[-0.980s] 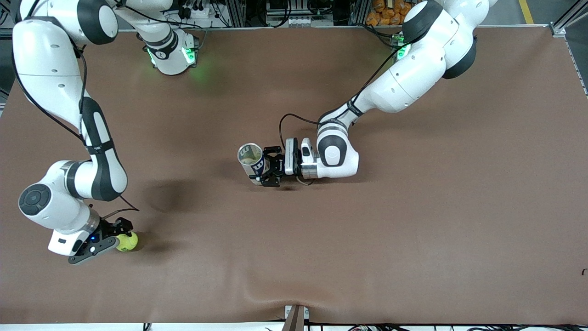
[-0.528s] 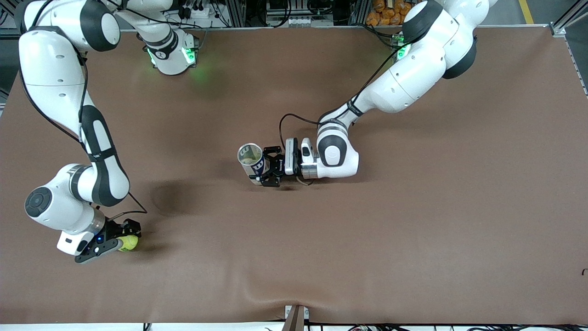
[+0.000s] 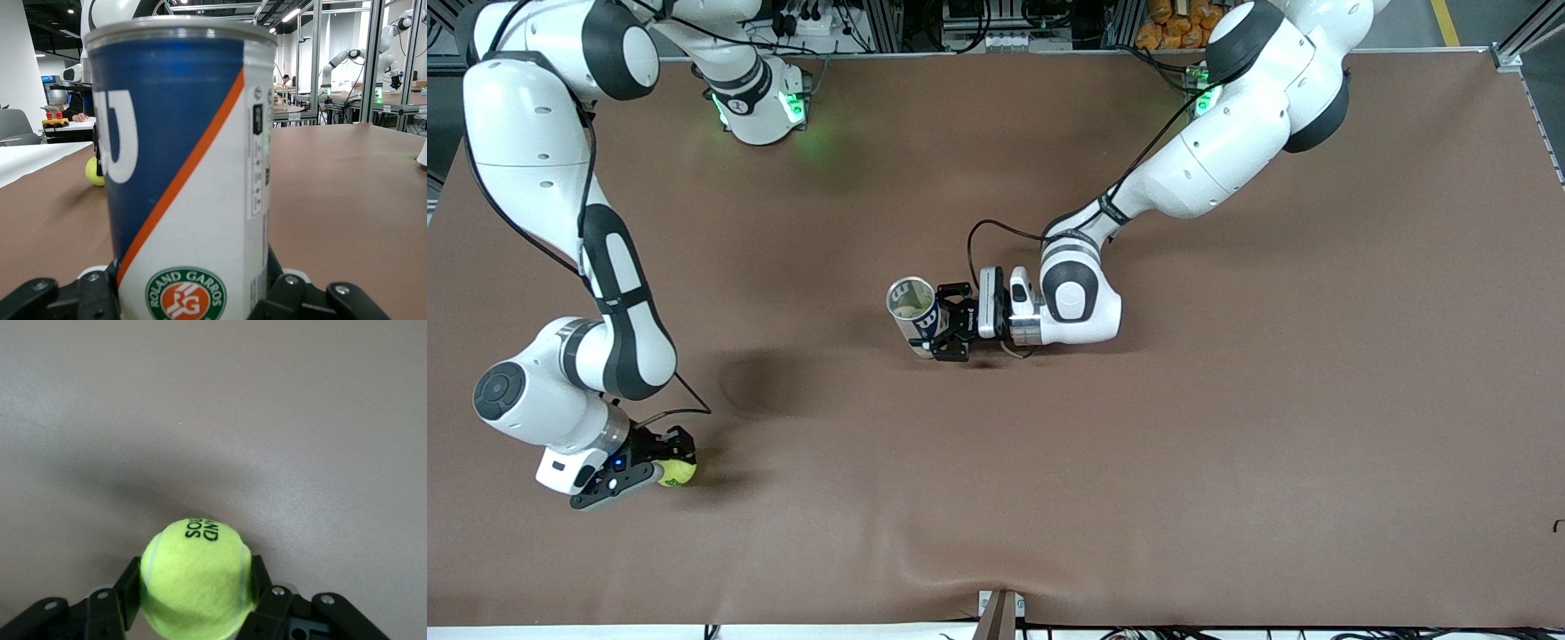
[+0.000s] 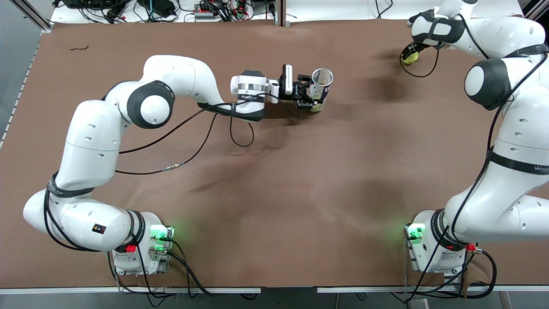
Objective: Insert tennis ball vertically with right arm
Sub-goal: 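Carry the second ball over the can opening with the right gripper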
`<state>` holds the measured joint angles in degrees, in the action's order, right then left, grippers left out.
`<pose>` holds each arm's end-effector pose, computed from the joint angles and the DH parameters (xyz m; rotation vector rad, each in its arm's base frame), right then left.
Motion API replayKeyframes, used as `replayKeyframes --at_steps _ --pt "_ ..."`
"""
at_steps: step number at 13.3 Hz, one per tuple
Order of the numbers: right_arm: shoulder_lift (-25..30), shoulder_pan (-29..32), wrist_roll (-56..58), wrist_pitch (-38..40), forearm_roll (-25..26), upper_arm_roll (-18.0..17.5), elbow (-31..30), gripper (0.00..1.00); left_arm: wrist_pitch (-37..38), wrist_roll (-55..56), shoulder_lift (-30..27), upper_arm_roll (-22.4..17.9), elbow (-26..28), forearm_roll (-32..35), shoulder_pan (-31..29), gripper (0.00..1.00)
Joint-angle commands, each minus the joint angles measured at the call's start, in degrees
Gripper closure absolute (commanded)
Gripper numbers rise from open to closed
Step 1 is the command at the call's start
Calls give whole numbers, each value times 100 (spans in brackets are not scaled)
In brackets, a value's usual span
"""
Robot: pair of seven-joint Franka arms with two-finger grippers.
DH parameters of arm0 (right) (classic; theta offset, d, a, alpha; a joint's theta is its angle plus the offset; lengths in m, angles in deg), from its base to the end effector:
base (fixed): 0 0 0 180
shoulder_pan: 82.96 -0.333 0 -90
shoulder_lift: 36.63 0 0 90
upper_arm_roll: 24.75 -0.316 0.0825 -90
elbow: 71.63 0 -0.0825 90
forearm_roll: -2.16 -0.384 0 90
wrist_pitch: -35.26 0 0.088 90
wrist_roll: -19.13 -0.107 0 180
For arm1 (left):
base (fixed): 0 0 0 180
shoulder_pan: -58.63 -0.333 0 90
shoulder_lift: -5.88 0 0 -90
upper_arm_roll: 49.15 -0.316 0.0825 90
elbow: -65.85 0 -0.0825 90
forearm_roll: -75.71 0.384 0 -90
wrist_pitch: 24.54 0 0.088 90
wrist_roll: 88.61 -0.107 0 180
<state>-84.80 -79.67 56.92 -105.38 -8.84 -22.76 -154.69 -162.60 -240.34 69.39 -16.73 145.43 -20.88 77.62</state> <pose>0.7353 -0.0629 0.2003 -3.0113 -0.6775 -0.2995 0.5192 -0.5136 0.1163 1.2558 -1.3594 1.1653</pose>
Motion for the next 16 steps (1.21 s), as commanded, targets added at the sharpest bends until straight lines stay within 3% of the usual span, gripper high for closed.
replayKeyframes --at_steps 1,5,10,12,16 --pt "219 -30 55 289 -140 -93 71 72 -11 -243 91 2 -65 -167 35 26" --pt "1070 -337 -1578 1625 -140 -93 -112 73 -11 -234 91 2 -65 -175 44 26" --pt "2398 -1478 -4422 1934 -140 -93 -1246 73 -2 -243 91 2 -65 -167 44 26" --pt "2601 -2023 -5968 2460 -140 -93 -1221 72 -11 -243 117 2 -65 -158 70 26" --pt "2839 -2946 -8265 2752 -131 -93 -1212 72 -11 -243 117 -7 -65 -167 70 26"
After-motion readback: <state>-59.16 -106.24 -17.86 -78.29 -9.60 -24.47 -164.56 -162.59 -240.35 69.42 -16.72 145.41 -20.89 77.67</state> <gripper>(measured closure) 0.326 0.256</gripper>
